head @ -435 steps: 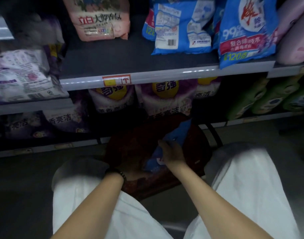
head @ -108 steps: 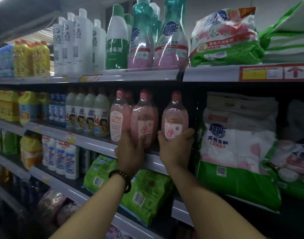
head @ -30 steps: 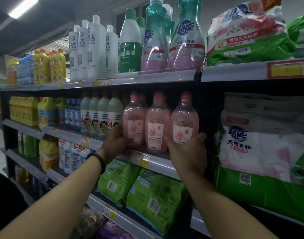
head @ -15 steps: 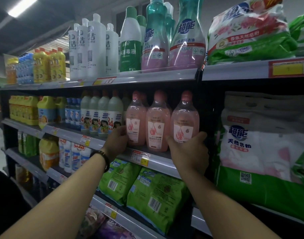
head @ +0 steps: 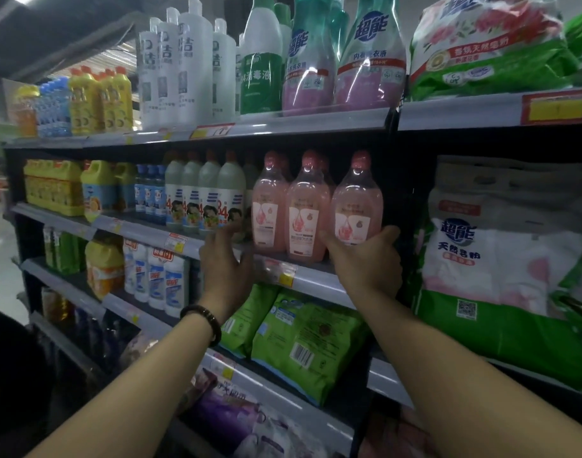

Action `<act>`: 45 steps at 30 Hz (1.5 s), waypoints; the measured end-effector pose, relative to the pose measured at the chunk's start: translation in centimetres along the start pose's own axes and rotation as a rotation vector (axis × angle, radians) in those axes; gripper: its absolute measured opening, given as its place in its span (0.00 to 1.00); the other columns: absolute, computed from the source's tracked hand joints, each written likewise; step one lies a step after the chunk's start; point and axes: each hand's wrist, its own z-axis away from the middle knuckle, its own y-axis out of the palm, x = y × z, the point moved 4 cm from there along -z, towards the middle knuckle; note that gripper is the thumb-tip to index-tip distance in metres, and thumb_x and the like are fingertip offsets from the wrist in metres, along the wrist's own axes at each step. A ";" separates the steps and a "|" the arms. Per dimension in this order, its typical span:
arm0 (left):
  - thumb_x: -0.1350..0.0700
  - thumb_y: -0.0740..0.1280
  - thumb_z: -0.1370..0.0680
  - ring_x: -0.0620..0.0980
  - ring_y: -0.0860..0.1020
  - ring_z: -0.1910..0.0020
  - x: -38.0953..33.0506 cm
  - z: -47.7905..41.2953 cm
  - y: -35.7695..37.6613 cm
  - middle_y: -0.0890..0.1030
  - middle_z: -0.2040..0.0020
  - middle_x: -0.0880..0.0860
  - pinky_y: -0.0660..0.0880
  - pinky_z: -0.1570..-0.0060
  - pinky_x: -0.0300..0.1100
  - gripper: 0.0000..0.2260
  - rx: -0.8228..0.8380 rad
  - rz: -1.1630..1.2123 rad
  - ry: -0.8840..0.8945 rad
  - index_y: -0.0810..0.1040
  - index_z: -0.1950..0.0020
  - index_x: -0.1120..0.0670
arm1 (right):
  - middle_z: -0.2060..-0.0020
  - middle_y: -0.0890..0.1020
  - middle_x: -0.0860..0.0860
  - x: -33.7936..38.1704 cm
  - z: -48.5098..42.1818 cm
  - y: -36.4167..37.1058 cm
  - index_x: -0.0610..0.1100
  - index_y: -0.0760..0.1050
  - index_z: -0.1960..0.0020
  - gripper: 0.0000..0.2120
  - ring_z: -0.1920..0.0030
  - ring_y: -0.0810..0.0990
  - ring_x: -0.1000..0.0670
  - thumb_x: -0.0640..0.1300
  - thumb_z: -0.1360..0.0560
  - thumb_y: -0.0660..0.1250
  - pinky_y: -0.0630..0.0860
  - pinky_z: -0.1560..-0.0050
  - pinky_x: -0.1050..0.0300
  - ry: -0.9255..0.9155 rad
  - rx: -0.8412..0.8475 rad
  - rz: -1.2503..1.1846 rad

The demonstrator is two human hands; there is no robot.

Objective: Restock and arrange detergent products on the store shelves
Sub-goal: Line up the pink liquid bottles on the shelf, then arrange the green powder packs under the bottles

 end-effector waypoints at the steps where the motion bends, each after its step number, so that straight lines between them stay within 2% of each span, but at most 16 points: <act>1: 0.59 0.68 0.19 0.52 0.74 0.38 0.6 1.8 -0.8 0.75 0.37 0.52 0.74 0.41 0.49 0.16 -0.037 -0.013 -0.025 0.74 0.32 0.54 | 0.47 0.81 0.49 0.0 0.1 -0.1 0.48 0.63 0.41 0.43 0.53 0.84 0.41 0.73 0.41 0.75 0.84 0.54 0.44 0.006 0.010 -0.062; 4: 0.62 0.73 0.23 0.53 0.76 0.44 4.8 7.2 -1.5 0.76 0.42 0.54 0.75 0.44 0.49 0.16 -0.010 -0.066 -0.082 0.76 0.37 0.57 | 0.42 0.77 0.47 -0.4 1.0 -1.4 0.47 0.67 0.39 0.38 0.46 0.81 0.41 0.71 0.36 0.71 0.81 0.48 0.42 -0.046 -0.152 -0.203; 6: 0.61 0.74 0.26 0.58 0.78 0.44 8.6 10.5 -0.8 0.77 0.42 0.56 0.76 0.43 0.52 0.17 0.048 -0.101 -0.153 0.77 0.39 0.58 | 0.42 0.76 0.46 -1.0 3.3 -2.4 0.44 0.69 0.39 0.31 0.45 0.78 0.41 0.64 0.31 0.71 0.77 0.44 0.38 -0.181 -0.345 -0.235; 7: 0.59 0.74 0.27 0.60 0.78 0.44 10.5 11.9 -0.2 0.78 0.43 0.57 0.77 0.43 0.54 0.17 0.079 -0.106 -0.193 0.77 0.40 0.58 | 0.44 0.76 0.46 -1.4 5.2 -2.4 0.43 0.70 0.40 0.26 0.46 0.78 0.42 0.59 0.29 0.72 0.77 0.45 0.38 -0.274 -0.364 -0.273; 11: 0.49 0.69 0.29 0.64 0.78 0.43 16.0 14.7 3.0 0.78 0.41 0.60 0.75 0.43 0.54 0.23 0.155 -0.142 -0.302 0.77 0.37 0.55 | 0.57 0.77 0.51 -4.3 13.0 2.6 0.46 0.73 0.51 0.09 0.57 0.77 0.46 0.45 0.27 0.71 0.76 0.54 0.44 -0.625 0.017 -0.240; 14: 0.45 0.70 0.27 0.67 0.75 0.36 18.3 14.0 4.9 0.76 0.34 0.62 0.74 0.36 0.58 0.28 0.145 -0.171 -0.283 0.74 0.30 0.53 | 0.58 0.77 0.54 -7.6 16.0 7.7 0.48 0.74 0.54 0.02 0.55 0.77 0.47 0.44 0.26 0.67 0.77 0.54 0.45 -0.743 0.234 -0.055; 20: 0.25 0.63 0.31 0.64 0.52 0.17 20.8 10.9 8.6 0.56 0.17 0.63 0.54 0.19 0.59 0.47 0.194 -0.204 -0.286 0.56 0.17 0.42 | 0.47 0.79 0.52 -11.4 16.3 14.3 0.51 0.75 0.44 0.14 0.45 0.78 0.46 0.52 0.27 0.63 0.78 0.44 0.45 -0.592 0.491 0.150; 24: 0.22 0.59 0.30 0.66 0.51 0.17 21.9 10.8 9.5 0.49 0.15 0.61 0.58 0.21 0.61 0.46 0.200 -0.260 -0.266 0.46 0.16 0.35 | 0.41 0.77 0.50 -12.0 15.7 16.4 0.50 0.76 0.38 0.20 0.39 0.75 0.44 0.51 0.29 0.64 0.75 0.36 0.43 -0.566 0.516 0.263; 27: 0.22 0.53 0.29 0.68 0.55 0.18 22.2 11.0 9.8 0.50 0.15 0.60 0.63 0.23 0.64 0.42 0.156 -0.304 -0.256 0.48 0.17 0.34 | 0.42 0.76 0.50 -12.0 15.9 17.2 0.49 0.76 0.38 0.21 0.39 0.74 0.44 0.53 0.30 0.63 0.73 0.36 0.44 -0.569 0.487 0.372; 30: 0.26 0.52 0.25 0.71 0.63 0.22 22.7 10.5 10.2 0.57 0.17 0.65 0.69 0.28 0.64 0.38 0.127 -0.341 -0.201 0.57 0.16 0.38 | 0.42 0.75 0.50 -11.9 16.0 17.4 0.48 0.76 0.38 0.23 0.39 0.73 0.44 0.55 0.30 0.63 0.71 0.35 0.45 -0.548 0.450 0.433; 33: 0.35 0.57 0.21 0.74 0.76 0.35 23.1 9.1 9.2 0.66 0.22 0.68 0.75 0.36 0.61 0.33 0.184 -0.356 -0.165 0.65 0.18 0.46 | 0.41 0.74 0.50 -11.6 16.0 17.3 0.49 0.75 0.38 0.21 0.38 0.72 0.45 0.54 0.29 0.66 0.71 0.35 0.46 -0.521 0.476 0.438; 35: 0.36 0.53 0.21 0.71 0.79 0.40 23.1 8.3 8.1 0.71 0.26 0.65 0.78 0.42 0.60 0.33 0.225 -0.442 -0.150 0.67 0.19 0.48 | 0.40 0.73 0.50 -11.1 16.0 17.3 0.50 0.74 0.38 0.20 0.37 0.71 0.45 0.54 0.28 0.68 0.69 0.33 0.46 -0.503 0.502 0.451; 38: 0.35 0.46 0.24 0.67 0.72 0.31 22.3 8.5 7.7 0.73 0.29 0.62 0.75 0.39 0.65 0.36 0.181 -0.475 -0.132 0.70 0.22 0.51 | 0.40 0.71 0.50 -10.2 16.1 17.5 0.52 0.72 0.40 0.18 0.35 0.69 0.44 0.55 0.28 0.68 0.69 0.32 0.45 -0.434 0.542 0.475; 40: 0.34 0.53 0.23 0.67 0.66 0.24 21.4 9.0 8.3 0.68 0.24 0.63 0.70 0.33 0.67 0.34 0.151 -0.344 -0.216 0.69 0.23 0.51 | 0.41 0.71 0.49 -9.9 16.0 17.8 0.52 0.73 0.42 0.18 0.34 0.69 0.43 0.56 0.29 0.68 0.69 0.32 0.44 -0.384 0.555 0.488; 42: 0.27 0.62 0.25 0.63 0.55 0.18 20.7 9.4 9.3 0.56 0.17 0.59 0.63 0.27 0.69 0.40 0.194 -0.247 -0.352 0.61 0.20 0.47 | 0.40 0.71 0.49 -9.9 15.9 17.9 0.51 0.74 0.42 0.18 0.33 0.69 0.43 0.56 0.29 0.69 0.69 0.31 0.43 -0.345 0.557 0.483; 45: 0.27 0.62 0.24 0.62 0.52 0.17 20.5 9.4 10.1 0.52 0.15 0.57 0.62 0.27 0.70 0.40 0.140 -0.283 -0.374 0.56 0.17 0.41 | 0.40 0.71 0.49 -10.2 15.5 17.8 0.51 0.74 0.43 0.16 0.33 0.69 0.44 0.54 0.29 0.69 0.69 0.31 0.45 -0.354 0.565 0.486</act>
